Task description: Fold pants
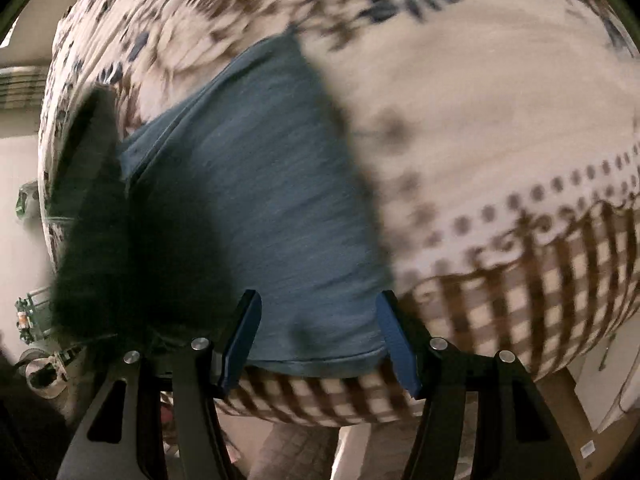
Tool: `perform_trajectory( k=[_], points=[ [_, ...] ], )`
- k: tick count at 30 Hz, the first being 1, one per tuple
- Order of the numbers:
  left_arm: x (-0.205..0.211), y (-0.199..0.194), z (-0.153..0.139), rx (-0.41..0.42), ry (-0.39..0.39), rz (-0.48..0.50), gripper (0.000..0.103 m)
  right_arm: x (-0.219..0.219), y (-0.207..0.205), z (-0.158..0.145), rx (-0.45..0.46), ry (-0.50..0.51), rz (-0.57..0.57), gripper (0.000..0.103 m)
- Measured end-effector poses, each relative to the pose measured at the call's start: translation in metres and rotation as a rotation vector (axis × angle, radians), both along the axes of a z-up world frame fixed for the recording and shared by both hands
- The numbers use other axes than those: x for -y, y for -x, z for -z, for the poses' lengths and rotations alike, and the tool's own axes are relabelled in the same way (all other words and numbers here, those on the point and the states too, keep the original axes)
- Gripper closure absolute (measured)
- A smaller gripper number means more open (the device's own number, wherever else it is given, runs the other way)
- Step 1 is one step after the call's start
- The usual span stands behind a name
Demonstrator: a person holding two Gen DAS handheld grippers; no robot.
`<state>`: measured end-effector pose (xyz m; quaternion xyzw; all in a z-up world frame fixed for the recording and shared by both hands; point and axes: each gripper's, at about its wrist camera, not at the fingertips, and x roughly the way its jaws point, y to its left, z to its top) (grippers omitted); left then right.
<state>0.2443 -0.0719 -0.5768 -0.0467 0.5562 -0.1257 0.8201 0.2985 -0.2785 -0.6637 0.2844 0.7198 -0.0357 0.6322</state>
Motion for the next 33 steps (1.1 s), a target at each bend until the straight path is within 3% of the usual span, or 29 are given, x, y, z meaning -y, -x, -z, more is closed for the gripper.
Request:
perform_trajectory(
  k=[4, 5, 7, 8, 9, 14, 18, 22, 25, 26, 27, 30, 33],
  points=[
    [-0.001, -0.001, -0.006, 0.000, -0.031, 0.005, 0.080, 0.024, -0.003, -0.006, 0.062, -0.078, 0.028, 0.040],
    [0.003, 0.003, -0.012, 0.015, -0.031, 0.016, 0.073, 0.028, -0.006, -0.009, 0.097, -0.120, 0.038, 0.040],
    [0.001, 0.006, -0.017, 0.045, -0.016, 0.049, 0.040, 0.040, -0.007, -0.012, 0.148, -0.203, 0.051, 0.024],
    [0.004, 0.009, -0.019, 0.046, 0.006, 0.077, 0.011, 0.040, -0.010, -0.013, 0.169, -0.238, 0.053, 0.018],
    [0.008, 0.013, -0.022, 0.045, -0.001, 0.081, 0.001, 0.039, -0.016, -0.015, 0.193, -0.277, 0.052, 0.018],
    [-0.002, 0.027, -0.041, 0.035, -0.095, 0.029, 0.001, 0.015, -0.035, -0.013, 0.223, -0.372, -0.021, 0.016],
    [-0.040, 0.031, -0.051, -0.003, -0.163, -0.104, 0.001, -0.025, -0.036, 0.009, 0.199, -0.424, -0.108, 0.015],
    [-0.092, 0.024, -0.042, -0.081, -0.281, -0.253, 0.001, -0.072, -0.055, 0.037, 0.155, -0.382, -0.182, 0.013],
    [-0.120, 0.017, -0.030, -0.130, -0.391, -0.309, 0.001, -0.094, -0.060, 0.042, 0.153, -0.335, -0.185, 0.013],
    [-0.128, 0.015, -0.027, -0.143, -0.439, -0.328, 0.001, -0.104, -0.063, 0.040, 0.170, -0.297, -0.181, 0.022],
    [-0.134, 0.014, -0.027, -0.145, -0.446, -0.340, 0.001, -0.112, -0.062, 0.038, 0.185, -0.256, -0.190, 0.068],
    [-0.145, 0.011, -0.036, -0.131, -0.434, -0.369, 0.001, -0.127, -0.056, 0.021, 0.217, -0.188, -0.204, 0.076],
    [-0.151, 0.007, -0.049, -0.117, -0.394, -0.376, 0.001, -0.119, -0.045, -0.019, 0.303, -0.115, -0.185, 0.077]
  ],
)
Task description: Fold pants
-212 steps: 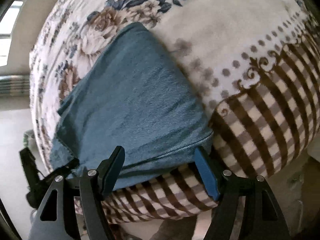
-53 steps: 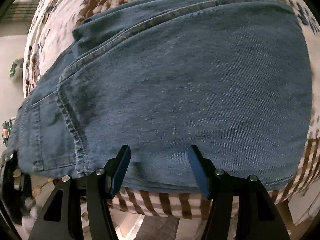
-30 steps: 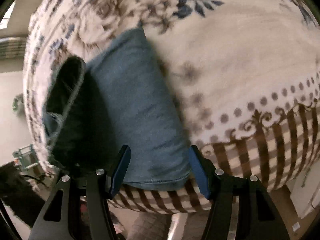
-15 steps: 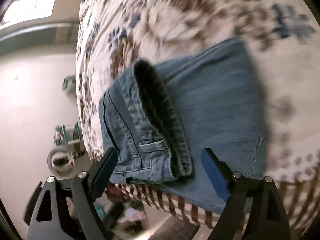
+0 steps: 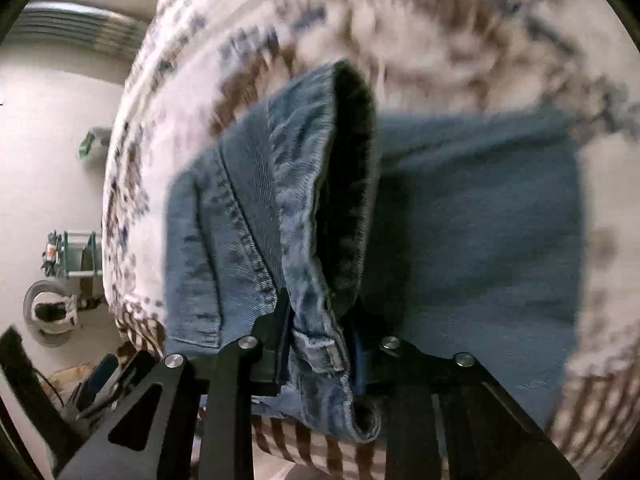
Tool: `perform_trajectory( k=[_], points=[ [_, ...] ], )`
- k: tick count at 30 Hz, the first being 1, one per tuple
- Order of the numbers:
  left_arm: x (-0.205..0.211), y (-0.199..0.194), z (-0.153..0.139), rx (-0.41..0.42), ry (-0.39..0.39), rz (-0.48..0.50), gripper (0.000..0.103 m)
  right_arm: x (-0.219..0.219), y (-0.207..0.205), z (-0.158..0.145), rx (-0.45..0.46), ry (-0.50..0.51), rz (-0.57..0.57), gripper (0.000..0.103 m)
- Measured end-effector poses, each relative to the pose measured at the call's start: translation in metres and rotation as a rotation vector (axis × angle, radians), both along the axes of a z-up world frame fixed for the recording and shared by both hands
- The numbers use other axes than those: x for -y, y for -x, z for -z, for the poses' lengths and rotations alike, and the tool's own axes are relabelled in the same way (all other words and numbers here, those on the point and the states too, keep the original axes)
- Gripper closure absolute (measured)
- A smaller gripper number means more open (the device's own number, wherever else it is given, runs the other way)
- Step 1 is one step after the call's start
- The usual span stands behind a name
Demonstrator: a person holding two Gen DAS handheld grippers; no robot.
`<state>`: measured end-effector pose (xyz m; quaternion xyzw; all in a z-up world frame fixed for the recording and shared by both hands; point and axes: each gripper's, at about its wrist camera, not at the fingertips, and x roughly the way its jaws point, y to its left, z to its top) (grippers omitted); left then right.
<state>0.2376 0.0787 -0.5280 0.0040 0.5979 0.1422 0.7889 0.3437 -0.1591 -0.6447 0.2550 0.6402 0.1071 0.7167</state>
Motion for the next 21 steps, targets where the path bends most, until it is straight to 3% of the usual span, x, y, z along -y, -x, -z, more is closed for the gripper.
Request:
perform_trajectory(
  k=[3, 6, 8, 11, 13, 15, 18, 21],
  points=[
    [0.003, -0.012, -0.017, 0.036, 0.071, 0.019, 0.001, 0.041, 0.016, -0.044, 0.061, 0.016, 0.071, 0.077],
    [0.012, -0.029, -0.023, 0.047, 0.156, 0.049, 0.001, 0.096, 0.041, -0.060, 0.034, 0.044, 0.144, 0.077],
    [0.016, -0.042, -0.019, 0.045, 0.221, 0.057, 0.001, 0.129, 0.056, -0.055, -0.006, 0.062, 0.187, 0.077],
    [0.024, -0.067, -0.007, 0.032, 0.301, 0.064, 0.001, 0.182, 0.082, -0.019, -0.123, 0.106, 0.285, 0.076],
    [0.035, -0.084, 0.003, 0.017, 0.331, 0.075, 0.001, 0.200, 0.089, 0.007, -0.187, 0.042, 0.324, 0.072],
    [0.048, -0.105, 0.021, -0.015, 0.359, 0.095, 0.001, 0.216, 0.098, 0.031, -0.231, -0.067, 0.376, 0.057],
    [0.064, -0.132, 0.048, -0.070, 0.423, 0.111, 0.001, 0.223, 0.105, 0.033, -0.190, -0.091, 0.434, 0.032],
    [0.073, -0.154, 0.076, -0.135, 0.478, 0.110, 0.002, 0.235, 0.107, 0.034, -0.150, -0.153, 0.484, 0.030]
  ],
)
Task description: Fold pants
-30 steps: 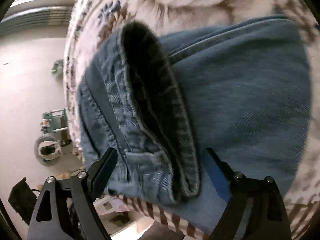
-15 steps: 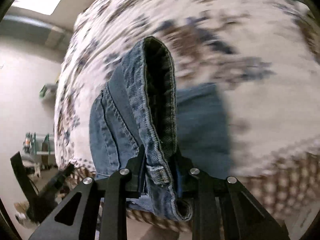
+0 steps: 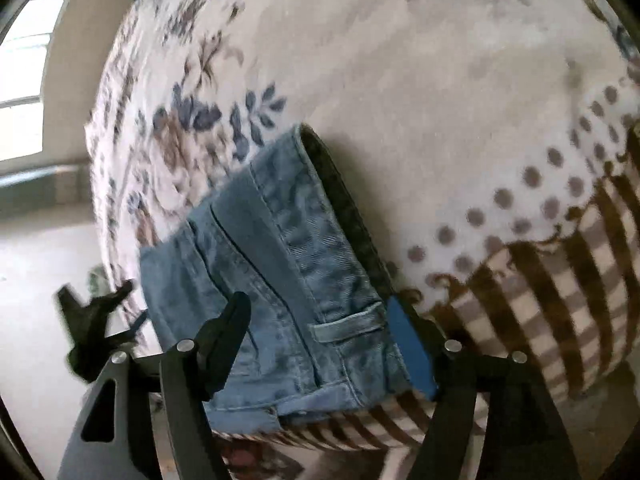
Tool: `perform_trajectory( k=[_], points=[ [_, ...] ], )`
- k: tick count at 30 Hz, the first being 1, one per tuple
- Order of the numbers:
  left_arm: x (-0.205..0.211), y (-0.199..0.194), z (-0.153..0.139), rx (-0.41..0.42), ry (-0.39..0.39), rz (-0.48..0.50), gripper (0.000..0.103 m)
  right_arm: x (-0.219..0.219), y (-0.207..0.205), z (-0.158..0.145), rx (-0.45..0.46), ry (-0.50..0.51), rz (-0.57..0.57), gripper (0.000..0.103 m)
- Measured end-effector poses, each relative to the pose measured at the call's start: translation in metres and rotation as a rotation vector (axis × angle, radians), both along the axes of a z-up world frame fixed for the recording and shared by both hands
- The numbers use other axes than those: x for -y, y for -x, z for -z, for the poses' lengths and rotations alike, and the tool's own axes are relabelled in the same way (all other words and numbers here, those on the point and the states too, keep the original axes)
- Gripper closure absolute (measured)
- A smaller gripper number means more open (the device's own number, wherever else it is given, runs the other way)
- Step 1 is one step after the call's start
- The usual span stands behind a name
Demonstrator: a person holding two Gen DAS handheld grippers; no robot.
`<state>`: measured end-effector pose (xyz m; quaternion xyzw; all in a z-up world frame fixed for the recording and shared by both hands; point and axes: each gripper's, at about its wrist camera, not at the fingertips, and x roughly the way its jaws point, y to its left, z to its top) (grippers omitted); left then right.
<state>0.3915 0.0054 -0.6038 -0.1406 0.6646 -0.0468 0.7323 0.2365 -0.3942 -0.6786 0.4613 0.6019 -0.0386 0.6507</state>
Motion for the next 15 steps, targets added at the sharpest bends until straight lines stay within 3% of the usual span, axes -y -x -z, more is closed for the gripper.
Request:
perform_trajectory(
  k=[2, 4, 5, 6, 7, 9, 12, 15],
  points=[
    [0.008, -0.016, 0.019, -0.039, 0.033, 0.011, 0.003, 0.007, -0.006, 0.009, -0.003, -0.012, 0.009, 0.030],
    [0.020, -0.026, 0.026, -0.021, 0.057, 0.054, 0.029, 0.007, -0.022, 0.021, 0.000, -0.024, -0.017, 0.030],
    [0.026, -0.030, 0.027, -0.003, 0.041, 0.086, 0.060, 0.007, -0.029, 0.026, -0.008, -0.017, -0.034, 0.030],
    [0.033, -0.033, 0.026, 0.015, 0.036, 0.118, 0.078, 0.008, -0.037, 0.030, -0.015, -0.011, -0.056, 0.030],
    [0.035, -0.036, 0.026, 0.025, 0.019, 0.126, 0.080, 0.009, -0.045, 0.036, -0.023, -0.004, -0.079, 0.033],
    [0.026, -0.040, 0.025, 0.045, 0.013, 0.100, 0.093, 0.001, -0.061, 0.029, 0.011, 0.054, -0.139, 0.082],
    [0.001, -0.046, 0.041, 0.005, 0.067, 0.013, 0.094, -0.007, -0.078, 0.016, 0.042, 0.141, -0.212, 0.088],
    [0.002, -0.046, 0.039, 0.011, 0.056, 0.016, 0.094, -0.010, -0.084, 0.008, 0.047, 0.193, -0.240, 0.089]
  ],
)
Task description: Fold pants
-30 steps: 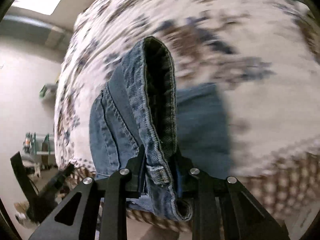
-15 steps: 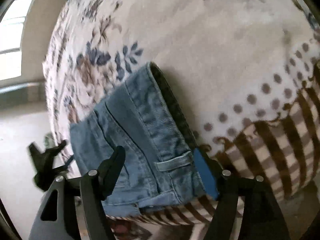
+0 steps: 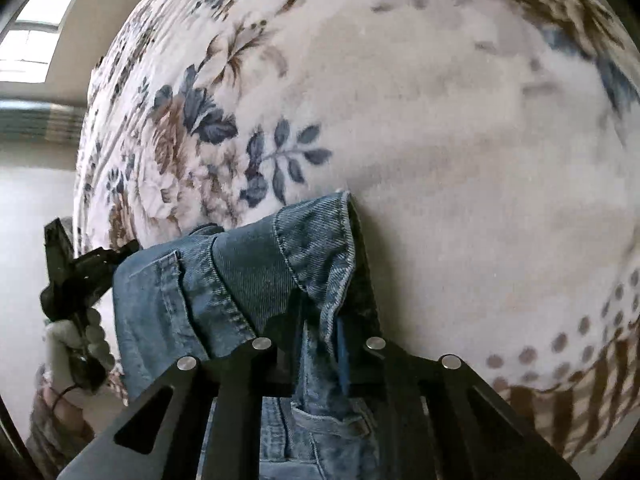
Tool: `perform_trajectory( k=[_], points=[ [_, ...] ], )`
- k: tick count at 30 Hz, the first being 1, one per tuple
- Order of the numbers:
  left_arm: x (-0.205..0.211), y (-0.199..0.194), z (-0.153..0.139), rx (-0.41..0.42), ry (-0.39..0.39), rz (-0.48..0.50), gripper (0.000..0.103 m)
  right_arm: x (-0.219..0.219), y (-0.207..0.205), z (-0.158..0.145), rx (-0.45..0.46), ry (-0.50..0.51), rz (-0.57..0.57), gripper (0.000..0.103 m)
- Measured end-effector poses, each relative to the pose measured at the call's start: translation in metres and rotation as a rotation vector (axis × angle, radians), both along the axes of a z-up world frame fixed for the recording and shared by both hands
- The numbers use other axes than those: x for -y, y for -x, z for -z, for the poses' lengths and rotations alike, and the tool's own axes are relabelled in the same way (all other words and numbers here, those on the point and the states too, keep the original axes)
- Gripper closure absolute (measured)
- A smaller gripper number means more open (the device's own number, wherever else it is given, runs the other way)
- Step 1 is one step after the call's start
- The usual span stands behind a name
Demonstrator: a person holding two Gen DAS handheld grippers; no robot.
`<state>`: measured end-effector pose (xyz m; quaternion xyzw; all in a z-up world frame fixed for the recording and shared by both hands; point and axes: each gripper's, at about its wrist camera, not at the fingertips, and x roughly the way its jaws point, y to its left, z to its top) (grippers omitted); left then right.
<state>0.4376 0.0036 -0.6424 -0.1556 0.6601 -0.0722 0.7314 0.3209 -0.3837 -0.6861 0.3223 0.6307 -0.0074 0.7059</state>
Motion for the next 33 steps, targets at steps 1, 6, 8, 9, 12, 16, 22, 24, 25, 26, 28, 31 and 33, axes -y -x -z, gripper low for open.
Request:
perform_trajectory(
  k=[1, 6, 8, 9, 12, 16, 22, 24, 25, 26, 28, 31, 33],
  points=[
    [0.001, 0.001, -0.004, 0.010, -0.006, 0.001, 0.093, -0.003, -0.004, -0.006, 0.018, 0.023, -0.011, 0.089],
    [-0.018, 0.007, -0.024, 0.031, 0.044, -0.086, 0.075, 0.006, 0.005, -0.011, -0.008, 0.005, -0.052, 0.075],
    [-0.023, 0.021, -0.041, 0.064, 0.062, -0.080, 0.051, 0.017, 0.023, -0.002, -0.077, -0.048, -0.033, 0.038],
    [-0.023, 0.030, -0.050, 0.078, 0.054, -0.068, 0.017, 0.021, 0.031, -0.001, -0.083, -0.078, -0.012, 0.026],
    [-0.026, 0.064, -0.074, 0.137, 0.060, -0.039, 0.003, 0.033, 0.067, -0.001, -0.071, -0.169, 0.074, 0.026],
    [-0.023, 0.104, -0.069, 0.070, 0.111, -0.041, 0.003, 0.036, 0.132, 0.009, -0.099, -0.338, 0.313, 0.026],
    [-0.007, 0.133, -0.013, -0.104, 0.209, -0.076, 0.003, -0.024, 0.158, 0.056, -0.070, -0.619, 0.413, 0.026],
    [-0.003, 0.136, -0.005, -0.108, 0.206, -0.068, 0.003, -0.041, 0.147, 0.076, -0.033, -0.662, 0.427, 0.025],
    [-0.001, 0.137, -0.003, -0.107, 0.199, -0.061, 0.003, -0.046, 0.141, 0.081, -0.025, -0.652, 0.419, 0.023],
    [-0.001, 0.137, -0.003, -0.107, 0.198, -0.057, 0.003, -0.050, 0.133, 0.087, -0.011, -0.651, 0.426, 0.022],
    [-0.001, 0.135, -0.002, -0.108, 0.207, -0.051, 0.003, -0.053, 0.127, 0.088, 0.019, -0.663, 0.455, 0.017],
    [0.000, 0.134, -0.001, -0.113, 0.215, -0.037, 0.003, -0.054, 0.123, 0.063, 0.142, -0.689, 0.457, 0.017],
    [-0.001, 0.134, -0.001, -0.114, 0.215, -0.032, 0.003, -0.059, 0.119, 0.053, 0.170, -0.649, 0.407, 0.017]
  ],
)
